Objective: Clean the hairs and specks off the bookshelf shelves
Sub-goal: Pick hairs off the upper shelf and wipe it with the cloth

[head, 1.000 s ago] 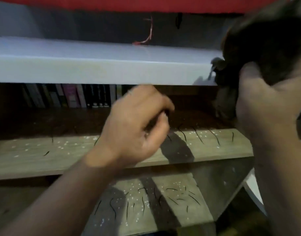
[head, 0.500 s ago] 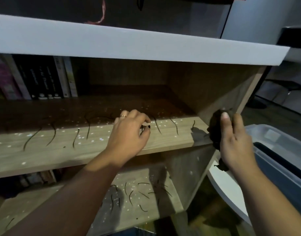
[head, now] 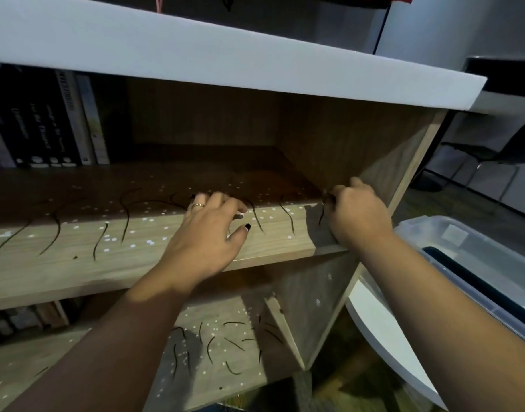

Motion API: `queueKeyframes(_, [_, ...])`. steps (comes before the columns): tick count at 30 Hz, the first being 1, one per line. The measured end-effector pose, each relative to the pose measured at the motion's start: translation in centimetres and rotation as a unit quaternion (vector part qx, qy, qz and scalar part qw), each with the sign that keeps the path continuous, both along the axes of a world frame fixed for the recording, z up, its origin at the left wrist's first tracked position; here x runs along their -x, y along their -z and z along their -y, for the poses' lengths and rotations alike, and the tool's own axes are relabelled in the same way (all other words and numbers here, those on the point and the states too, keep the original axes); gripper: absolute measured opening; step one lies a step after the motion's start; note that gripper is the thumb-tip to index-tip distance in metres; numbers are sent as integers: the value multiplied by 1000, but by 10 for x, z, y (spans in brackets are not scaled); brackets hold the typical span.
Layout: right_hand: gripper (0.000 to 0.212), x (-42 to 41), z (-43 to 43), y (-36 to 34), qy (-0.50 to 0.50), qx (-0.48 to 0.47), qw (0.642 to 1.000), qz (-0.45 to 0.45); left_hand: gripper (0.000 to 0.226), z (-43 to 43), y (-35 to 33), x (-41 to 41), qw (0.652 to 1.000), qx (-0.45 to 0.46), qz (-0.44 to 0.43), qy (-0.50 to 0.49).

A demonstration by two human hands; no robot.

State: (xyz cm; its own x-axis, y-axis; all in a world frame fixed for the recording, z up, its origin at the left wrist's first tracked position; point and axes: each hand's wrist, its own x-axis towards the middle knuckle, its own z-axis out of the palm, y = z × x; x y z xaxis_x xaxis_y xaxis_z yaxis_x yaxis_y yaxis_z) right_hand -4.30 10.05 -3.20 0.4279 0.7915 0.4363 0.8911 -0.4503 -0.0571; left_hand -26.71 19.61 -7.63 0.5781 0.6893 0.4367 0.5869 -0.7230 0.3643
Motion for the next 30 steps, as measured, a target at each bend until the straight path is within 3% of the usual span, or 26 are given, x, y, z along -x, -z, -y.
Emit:
queueKeyframes(3, [26, -2, -8, 13, -38, 67, 997, 2, 35, -1, 1, 0, 1000, 15, 4, -5])
queueKeyframes(17, [33, 3, 20, 16, -35, 120, 991, -39, 27, -3, 2, 1, 998, 58, 35, -10])
queueKeyframes(25, [42, 22, 12, 9, 21, 163, 986, 18, 28, -5, 3, 0, 997, 60, 38, -4])
queueKeyframes(30, [38, 12, -17, -1, 45, 185, 982, -20, 26, -5, 3, 1, 997, 63, 45, -6])
